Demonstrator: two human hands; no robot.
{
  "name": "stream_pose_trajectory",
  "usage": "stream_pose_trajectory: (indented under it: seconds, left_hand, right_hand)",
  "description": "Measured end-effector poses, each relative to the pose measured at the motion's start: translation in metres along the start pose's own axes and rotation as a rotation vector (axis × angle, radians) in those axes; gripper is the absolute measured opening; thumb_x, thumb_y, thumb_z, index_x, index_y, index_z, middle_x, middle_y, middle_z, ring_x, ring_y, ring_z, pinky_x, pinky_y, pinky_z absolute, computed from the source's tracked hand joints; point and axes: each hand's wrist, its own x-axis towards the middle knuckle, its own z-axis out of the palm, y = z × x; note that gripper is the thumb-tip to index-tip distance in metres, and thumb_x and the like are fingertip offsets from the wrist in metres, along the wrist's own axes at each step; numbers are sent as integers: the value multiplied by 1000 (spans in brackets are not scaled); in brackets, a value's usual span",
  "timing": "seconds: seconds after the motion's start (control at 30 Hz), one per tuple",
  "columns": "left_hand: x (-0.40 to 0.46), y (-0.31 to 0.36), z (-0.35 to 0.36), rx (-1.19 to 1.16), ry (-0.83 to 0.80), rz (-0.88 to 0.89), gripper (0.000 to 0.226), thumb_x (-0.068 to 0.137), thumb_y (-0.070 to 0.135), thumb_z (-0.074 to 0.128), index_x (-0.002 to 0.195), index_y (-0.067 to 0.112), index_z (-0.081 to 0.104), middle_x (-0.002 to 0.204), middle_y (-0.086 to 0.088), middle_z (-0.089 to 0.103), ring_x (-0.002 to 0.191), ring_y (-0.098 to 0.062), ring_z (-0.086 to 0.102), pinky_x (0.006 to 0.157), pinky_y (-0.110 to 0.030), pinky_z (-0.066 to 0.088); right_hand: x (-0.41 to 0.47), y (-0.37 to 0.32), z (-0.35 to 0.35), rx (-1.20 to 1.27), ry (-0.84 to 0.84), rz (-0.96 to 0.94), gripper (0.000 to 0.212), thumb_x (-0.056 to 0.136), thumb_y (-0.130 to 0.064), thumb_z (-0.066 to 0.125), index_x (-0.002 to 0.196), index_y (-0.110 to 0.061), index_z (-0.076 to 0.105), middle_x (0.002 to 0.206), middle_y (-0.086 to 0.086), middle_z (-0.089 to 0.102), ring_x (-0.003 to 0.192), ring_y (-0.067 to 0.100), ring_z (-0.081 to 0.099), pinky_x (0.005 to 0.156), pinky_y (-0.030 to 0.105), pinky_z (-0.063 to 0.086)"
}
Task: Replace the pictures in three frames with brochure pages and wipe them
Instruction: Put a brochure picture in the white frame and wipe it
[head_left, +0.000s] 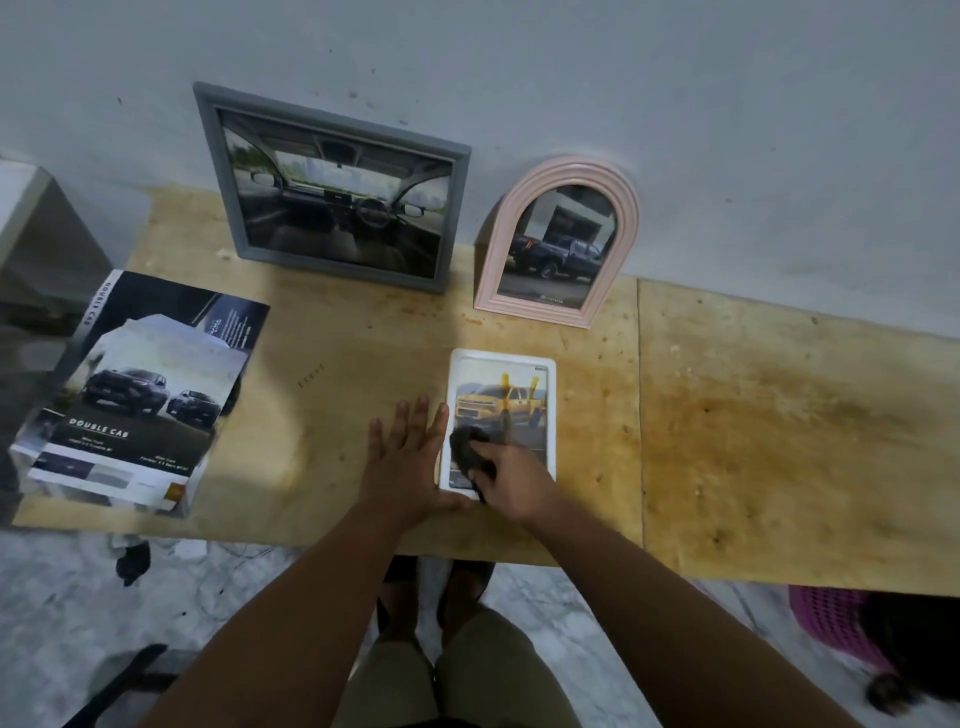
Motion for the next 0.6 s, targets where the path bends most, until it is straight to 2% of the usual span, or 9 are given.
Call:
stream_pose_trajectory:
  seconds: [0.07, 0.1, 0.13, 0.23, 0.33, 0.5, 0.6]
  left_hand:
    - [0, 0, -1, -6, -4, 2, 134, 63, 97, 46, 155, 30, -25, 163, -4, -31, 150, -31, -27, 119, -61, -12]
    - [-1, 0, -2, -4, -2, 3, 134, 63, 96, 47, 155, 30, -25, 163, -5, -31, 150, -31, -27, 119, -61, -12]
    - [-1, 0, -2, 0, 1, 5, 134, 64, 95, 48, 155, 30, -25, 163, -5, -31, 150, -31, -27, 118, -61, -13]
    - [0, 0, -1, -5, 20, 5, 135, 62, 95, 49, 155, 31, -25, 163, -4, -30, 150, -30, -27, 118, -60, -14]
    - [-1, 0, 0, 6, 36, 10, 135, 63, 95, 49, 154, 30, -27, 164, -5, -29, 150, -29, -27, 119, -59, -14]
    - [2, 0, 3, 25, 29, 2, 134, 63, 95, 47, 152, 31, -30, 165, -6, -25, 152, -30, -23, 118, -60, -12]
    - [3, -1, 5, 43, 12, -6, 135, 62, 97, 44, 150, 31, -33, 163, -5, -29, 151, -31, -25, 118, -61, -12]
  right_hand:
    - [-1, 4, -18, 46, -207, 15, 43, 98, -21, 66, 141, -22, 63, 139, 7, 61, 122, 28, 59, 98, 28, 46]
    - [1, 6, -30, 92, -267, 23, 43, 97, -18, 67, 140, -21, 64, 139, 6, 61, 121, 26, 60, 98, 27, 46]
    - [3, 8, -43, 141, -257, 24, 43, 97, -14, 67, 140, -20, 64, 138, 5, 62, 119, 25, 61, 97, 28, 48]
    - [16, 14, -79, 307, 19, 68, 49, 96, -9, 66, 142, -24, 61, 132, 6, 67, 110, 26, 67, 97, 38, 56]
    - [37, 19, -100, 262, 236, 95, 46, 97, -15, 65, 143, -21, 59, 128, 10, 69, 114, 29, 65, 102, 43, 53]
    - [55, 24, -77, -26, 195, 84, 45, 102, -22, 55, 147, -21, 55, 128, 16, 56, 107, 36, 62, 96, 39, 51]
    - [52, 24, -61, 0, 231, 132, 44, 102, -23, 52, 146, -19, 55, 129, 16, 56, 107, 36, 62, 92, 37, 50]
